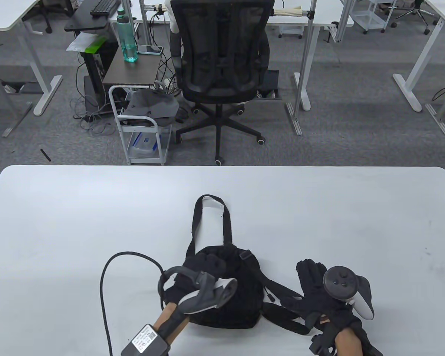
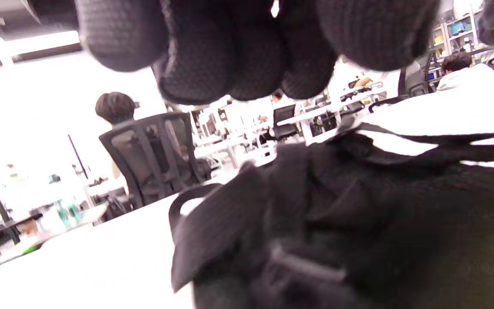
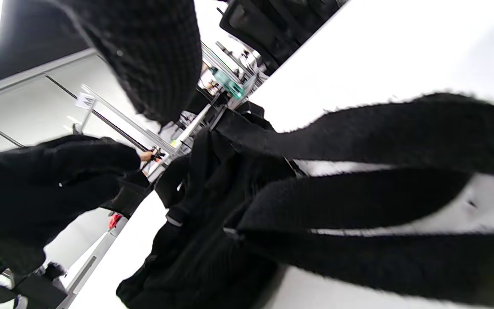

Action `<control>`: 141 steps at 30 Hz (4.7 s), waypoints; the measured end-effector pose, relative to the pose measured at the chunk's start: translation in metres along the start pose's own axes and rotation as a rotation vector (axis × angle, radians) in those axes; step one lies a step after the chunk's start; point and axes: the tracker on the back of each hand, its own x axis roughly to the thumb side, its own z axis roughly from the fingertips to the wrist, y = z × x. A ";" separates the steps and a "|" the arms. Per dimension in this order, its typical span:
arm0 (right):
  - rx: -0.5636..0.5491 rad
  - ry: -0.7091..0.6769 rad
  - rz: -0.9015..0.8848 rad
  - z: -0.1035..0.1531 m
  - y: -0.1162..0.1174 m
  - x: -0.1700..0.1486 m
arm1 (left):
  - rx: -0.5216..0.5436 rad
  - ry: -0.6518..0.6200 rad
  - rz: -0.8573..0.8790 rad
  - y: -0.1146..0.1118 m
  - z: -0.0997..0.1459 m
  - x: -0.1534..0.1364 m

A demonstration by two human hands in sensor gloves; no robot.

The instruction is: Pull shoulder strap to tighten

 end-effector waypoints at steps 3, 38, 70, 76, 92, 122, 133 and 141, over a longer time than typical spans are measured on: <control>-0.036 -0.038 0.018 -0.003 0.003 0.003 | -0.064 -0.029 0.128 -0.028 -0.001 -0.026; -0.227 -0.212 0.365 -0.027 0.100 0.094 | -0.306 0.309 0.678 -0.077 -0.022 -0.048; -0.249 -0.245 0.624 -0.067 0.190 0.148 | -0.456 0.062 0.886 -0.116 -0.012 -0.074; -0.250 -0.267 0.616 -0.067 0.190 0.147 | -0.293 -0.176 0.479 -0.110 0.004 -0.060; -0.302 -0.305 0.581 -0.058 0.176 0.149 | -0.055 -0.246 0.357 -0.099 0.010 -0.040; -0.365 -0.369 0.568 -0.045 0.155 0.151 | 0.105 -0.214 0.139 -0.118 0.003 -0.052; -0.147 -0.157 -0.120 -0.057 0.141 0.111 | 0.287 -0.270 0.072 -0.093 0.019 -0.026; -0.198 -0.112 -0.131 -0.057 0.138 0.109 | 0.396 -0.332 -0.035 -0.083 0.030 -0.008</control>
